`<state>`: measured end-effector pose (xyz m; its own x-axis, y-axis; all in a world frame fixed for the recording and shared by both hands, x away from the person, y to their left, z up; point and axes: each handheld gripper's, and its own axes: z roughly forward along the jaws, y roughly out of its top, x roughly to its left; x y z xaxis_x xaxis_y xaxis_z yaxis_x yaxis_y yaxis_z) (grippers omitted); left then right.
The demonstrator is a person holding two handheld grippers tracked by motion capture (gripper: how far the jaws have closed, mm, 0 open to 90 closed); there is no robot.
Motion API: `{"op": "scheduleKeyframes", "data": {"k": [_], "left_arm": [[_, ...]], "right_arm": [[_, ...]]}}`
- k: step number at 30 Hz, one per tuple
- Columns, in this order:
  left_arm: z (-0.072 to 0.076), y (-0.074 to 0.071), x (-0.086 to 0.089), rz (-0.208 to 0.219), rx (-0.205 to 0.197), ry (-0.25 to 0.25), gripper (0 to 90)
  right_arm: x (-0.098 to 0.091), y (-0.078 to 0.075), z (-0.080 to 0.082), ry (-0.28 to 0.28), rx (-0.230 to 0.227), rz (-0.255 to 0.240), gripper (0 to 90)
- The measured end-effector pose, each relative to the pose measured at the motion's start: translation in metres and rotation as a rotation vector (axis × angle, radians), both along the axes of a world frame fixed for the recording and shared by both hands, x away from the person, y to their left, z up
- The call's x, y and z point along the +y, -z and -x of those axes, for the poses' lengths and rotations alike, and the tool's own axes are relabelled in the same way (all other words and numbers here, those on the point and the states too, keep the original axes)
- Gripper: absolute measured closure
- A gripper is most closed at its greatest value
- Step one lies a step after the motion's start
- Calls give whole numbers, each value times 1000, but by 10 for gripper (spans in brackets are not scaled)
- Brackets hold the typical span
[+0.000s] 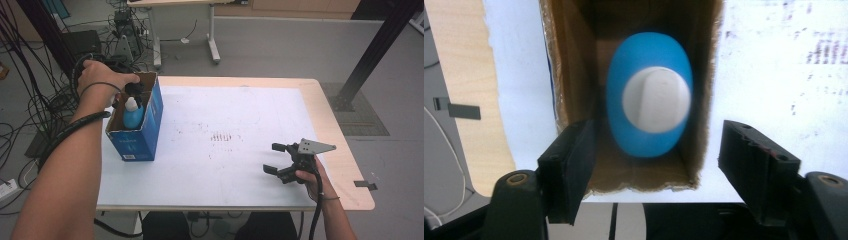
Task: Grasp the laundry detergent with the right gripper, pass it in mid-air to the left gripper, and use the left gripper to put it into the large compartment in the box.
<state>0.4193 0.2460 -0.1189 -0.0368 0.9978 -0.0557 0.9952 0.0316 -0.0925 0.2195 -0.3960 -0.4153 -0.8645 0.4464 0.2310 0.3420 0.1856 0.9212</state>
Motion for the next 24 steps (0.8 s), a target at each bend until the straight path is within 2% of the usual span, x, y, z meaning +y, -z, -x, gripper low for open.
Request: {"op": "scheduleKeyframes", "data": {"k": [2,4,15,20,24], "left_arm": [[1,-2,-1,-1,-3,3,284],[3,-5,-1,16,-16,13,273],[15,-20,-6,14,-63,43,199],[24,-28,-14,5,-102,61,156],[29,-36,-24,2,-122,96,137]], "right_arm": [[0,-2,0,0,2,6,49],[0,-2,1,0,2,8,49],[-2,-8,2,1,4,24,49],[-2,-10,2,3,0,28,49],[-1,-12,3,4,2,28,49]]}}
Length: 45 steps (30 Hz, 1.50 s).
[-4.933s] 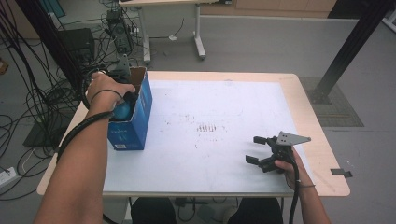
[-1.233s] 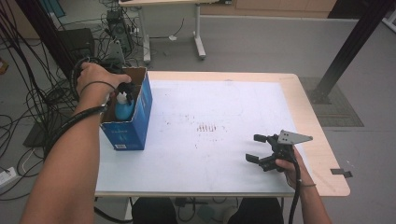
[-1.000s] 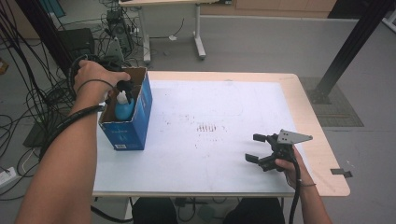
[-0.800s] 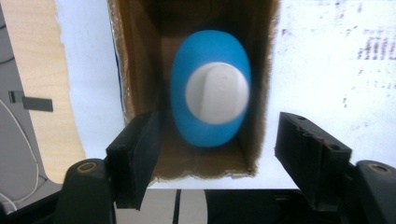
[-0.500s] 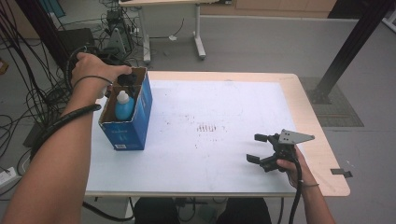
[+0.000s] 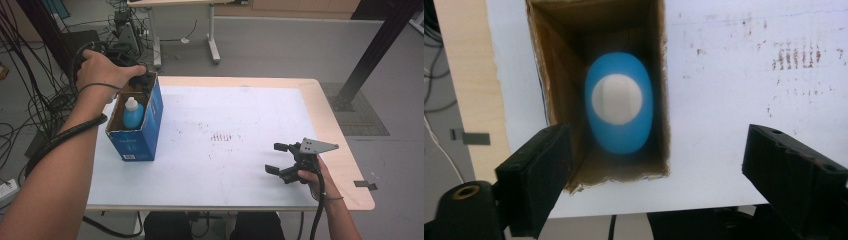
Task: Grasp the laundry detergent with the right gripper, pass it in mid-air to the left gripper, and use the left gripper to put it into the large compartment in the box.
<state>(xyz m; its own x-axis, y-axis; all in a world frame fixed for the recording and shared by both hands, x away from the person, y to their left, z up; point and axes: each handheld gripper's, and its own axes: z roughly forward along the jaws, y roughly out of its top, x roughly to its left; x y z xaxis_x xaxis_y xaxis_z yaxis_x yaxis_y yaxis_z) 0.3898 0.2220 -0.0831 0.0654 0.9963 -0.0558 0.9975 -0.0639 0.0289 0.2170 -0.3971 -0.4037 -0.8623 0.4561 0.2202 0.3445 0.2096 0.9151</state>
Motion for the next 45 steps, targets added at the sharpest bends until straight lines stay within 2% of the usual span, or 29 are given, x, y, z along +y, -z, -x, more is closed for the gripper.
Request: {"op": "scheduleKeyframes", "data": {"k": [5,9,10,15,18,25,26,29,35,37,45], "left_arm": [[10,-11,-14,5,-35,35,114],[15,-14,-27,18,-44,71,96],[15,-14,-27,18,-44,71,93],[19,-12,-46,43,-53,135,81],[21,-11,-55,39,-48,164,78],[37,-11,-82,58,-89,258,74],[37,-11,-82,58,-89,258,73],[49,-6,-97,68,-115,301,73],[58,7,-110,94,-118,356,73],[63,11,-112,109,-127,363,73],[74,29,-123,121,-137,396,73]], "right_arm": [[1,-1,-1,-5,3,4,49],[1,-2,-1,-5,4,8,50],[1,-2,-1,-4,4,8,49],[1,-5,0,13,3,16,50],[1,-7,0,22,3,18,49],[0,-13,1,44,-1,34,48],[0,-13,1,44,-1,34,48],[0,-16,1,51,-1,40,47],[-1,-20,2,57,-8,50,47],[-1,-21,3,60,-12,52,46],[0,-25,2,67,-14,59,46]]}}
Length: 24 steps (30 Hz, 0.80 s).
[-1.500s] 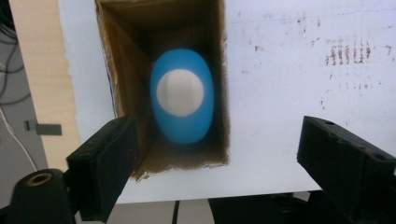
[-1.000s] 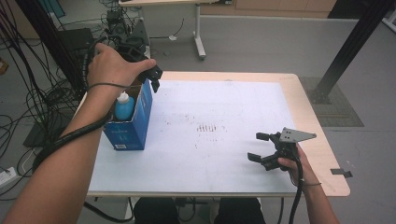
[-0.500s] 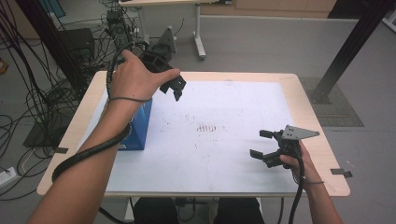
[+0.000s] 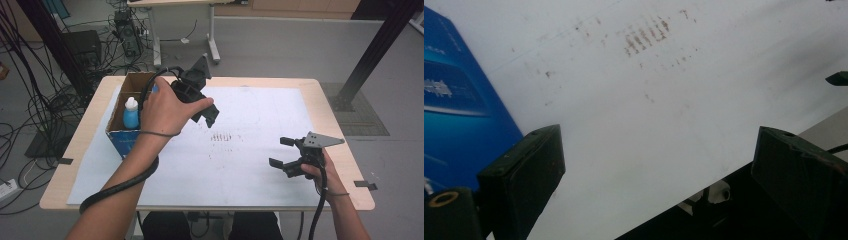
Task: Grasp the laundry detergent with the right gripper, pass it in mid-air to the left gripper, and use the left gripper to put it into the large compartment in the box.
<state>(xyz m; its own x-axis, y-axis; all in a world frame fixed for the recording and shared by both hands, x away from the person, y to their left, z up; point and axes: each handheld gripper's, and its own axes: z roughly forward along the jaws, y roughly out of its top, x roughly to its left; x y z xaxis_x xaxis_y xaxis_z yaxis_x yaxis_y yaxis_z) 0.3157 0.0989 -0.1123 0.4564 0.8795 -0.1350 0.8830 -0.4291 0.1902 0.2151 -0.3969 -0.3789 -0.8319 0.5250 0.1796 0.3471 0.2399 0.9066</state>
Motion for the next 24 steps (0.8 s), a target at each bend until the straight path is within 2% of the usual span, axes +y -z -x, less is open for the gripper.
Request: {"op": "scheduleKeyframes", "data": {"k": [3,6,9,11,12,14,15,16,17,19,21,24], "left_arm": [[2,6,-2,-5,1,6,73],[4,19,-5,-2,11,10,74],[8,30,-9,7,2,14,75],[7,35,-10,15,11,22,75],[7,43,-13,22,22,28,75],[6,51,-15,23,28,27,75],[6,51,-15,23,28,27,75],[6,60,-18,26,35,26,75],[6,60,-18,26,35,26,75],[7,69,-19,43,42,24,75],[7,73,-21,34,40,24,75],[8,87,-22,38,46,17,75]], "right_arm": [[1,0,0,2,1,3,45],[3,-1,-1,2,2,6,45],[4,-2,-2,4,2,7,44],[4,-3,-3,4,1,9,44],[5,-4,-3,4,0,11,45],[6,-5,-3,5,-2,12,44],[6,-5,-3,5,-2,12,44],[6,-6,-4,5,-3,13,44],[6,-6,-4,5,-3,13,44],[7,-7,-4,8,-2,19,44],[7,-7,-4,8,0,17,44],[7,-7,-5,8,-2,21,44]]}}
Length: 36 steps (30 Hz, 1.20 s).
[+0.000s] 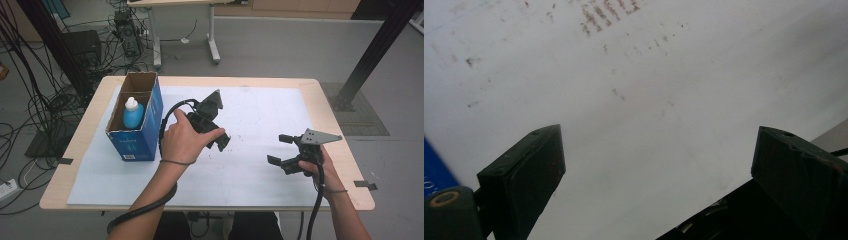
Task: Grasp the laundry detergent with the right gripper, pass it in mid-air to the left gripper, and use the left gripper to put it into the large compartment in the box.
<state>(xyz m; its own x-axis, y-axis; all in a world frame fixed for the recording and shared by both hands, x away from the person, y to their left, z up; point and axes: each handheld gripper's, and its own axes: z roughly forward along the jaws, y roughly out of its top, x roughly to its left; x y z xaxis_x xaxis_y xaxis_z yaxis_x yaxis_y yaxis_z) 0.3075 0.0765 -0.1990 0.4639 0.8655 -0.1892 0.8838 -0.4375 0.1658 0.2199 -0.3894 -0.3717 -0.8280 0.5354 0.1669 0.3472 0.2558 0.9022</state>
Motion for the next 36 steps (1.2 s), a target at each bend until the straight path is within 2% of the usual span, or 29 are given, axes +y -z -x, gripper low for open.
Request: {"op": "scheduleKeyframes", "data": {"k": [1,4,7,11,12,22,36], "left_arm": [[0,0,0,0,0,0,74],[1,15,-3,-4,6,-3,74],[0,24,-6,-10,13,-4,76],[-2,31,-7,-5,28,-1,78],[-2,33,-11,-23,33,-6,78],[-2,38,-10,-12,40,0,79],[0,41,-7,6,50,-3,79]], "right_arm": [[0,0,0,0,0,0,44],[0,-1,-1,4,-1,0,43],[1,-1,-2,1,-1,4,43],[2,-1,-3,0,1,6,43],[2,-1,-3,0,2,6,43],[2,1,-3,2,9,9,42],[2,-5,-1,5,-11,9,42]]}}
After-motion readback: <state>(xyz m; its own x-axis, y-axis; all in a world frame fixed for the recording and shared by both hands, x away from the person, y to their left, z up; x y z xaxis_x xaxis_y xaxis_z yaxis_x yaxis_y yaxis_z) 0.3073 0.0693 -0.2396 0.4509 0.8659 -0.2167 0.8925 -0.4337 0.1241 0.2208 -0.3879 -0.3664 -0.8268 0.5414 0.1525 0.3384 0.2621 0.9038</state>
